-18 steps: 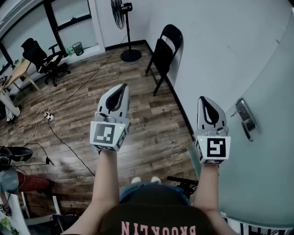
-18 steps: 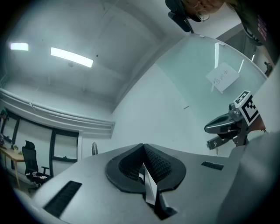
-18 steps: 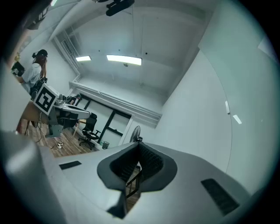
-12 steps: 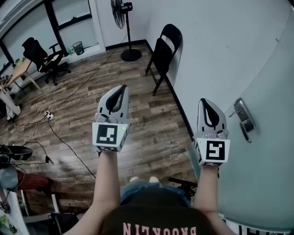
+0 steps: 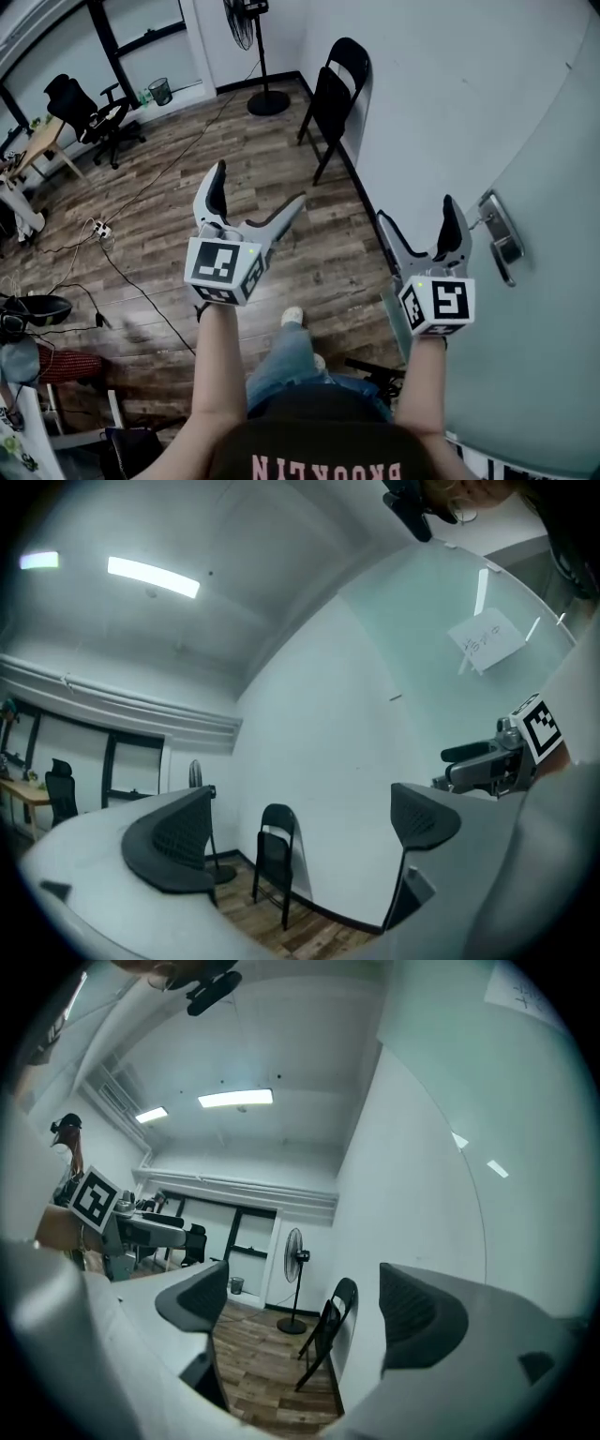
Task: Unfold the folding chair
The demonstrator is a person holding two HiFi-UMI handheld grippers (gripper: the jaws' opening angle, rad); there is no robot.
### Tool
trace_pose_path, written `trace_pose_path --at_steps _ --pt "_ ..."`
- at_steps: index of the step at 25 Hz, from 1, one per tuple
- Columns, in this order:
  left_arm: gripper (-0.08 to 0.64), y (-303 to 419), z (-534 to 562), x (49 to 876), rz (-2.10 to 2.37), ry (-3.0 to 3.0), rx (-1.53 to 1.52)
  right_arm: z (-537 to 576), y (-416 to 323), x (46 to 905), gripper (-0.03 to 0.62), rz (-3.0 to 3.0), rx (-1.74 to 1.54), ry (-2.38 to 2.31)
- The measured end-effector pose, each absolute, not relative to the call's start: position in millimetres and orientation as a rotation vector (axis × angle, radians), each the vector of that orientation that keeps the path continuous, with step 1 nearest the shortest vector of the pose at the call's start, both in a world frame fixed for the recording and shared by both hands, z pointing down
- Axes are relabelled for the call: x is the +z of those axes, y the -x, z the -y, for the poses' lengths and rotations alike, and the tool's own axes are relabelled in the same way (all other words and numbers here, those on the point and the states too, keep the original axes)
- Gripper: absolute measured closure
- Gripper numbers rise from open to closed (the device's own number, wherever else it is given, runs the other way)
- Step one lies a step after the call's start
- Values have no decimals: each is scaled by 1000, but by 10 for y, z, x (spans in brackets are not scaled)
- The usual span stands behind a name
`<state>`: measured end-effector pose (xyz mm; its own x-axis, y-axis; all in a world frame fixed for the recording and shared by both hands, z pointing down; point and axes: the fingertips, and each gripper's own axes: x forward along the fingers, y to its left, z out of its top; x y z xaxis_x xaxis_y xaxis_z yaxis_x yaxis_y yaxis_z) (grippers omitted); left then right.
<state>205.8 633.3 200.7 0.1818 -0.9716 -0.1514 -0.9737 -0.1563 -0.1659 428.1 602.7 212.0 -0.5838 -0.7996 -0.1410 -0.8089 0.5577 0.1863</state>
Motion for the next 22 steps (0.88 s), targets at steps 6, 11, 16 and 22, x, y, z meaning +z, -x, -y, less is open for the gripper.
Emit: trace_pose_path --at_steps 6,11,16,22 --pt "-11 -1973 -6121 2080 -1871 2231 -26 -5777 -4170 2307 69 -2795 326 1474" --pt "-8 -1697 -5756 1975 -1897 2192 108 -5348 -4010 2339 69 -2817 298 1477" --pt "81 -1366 -5237 2103 -1895 2202 114 -4817 -3780 2383 69 -2808 318 1542" --pt "16 -849 -4205 2217 -1946 2297 148 -3862 -3356 2355 69 -2787 244 1588"
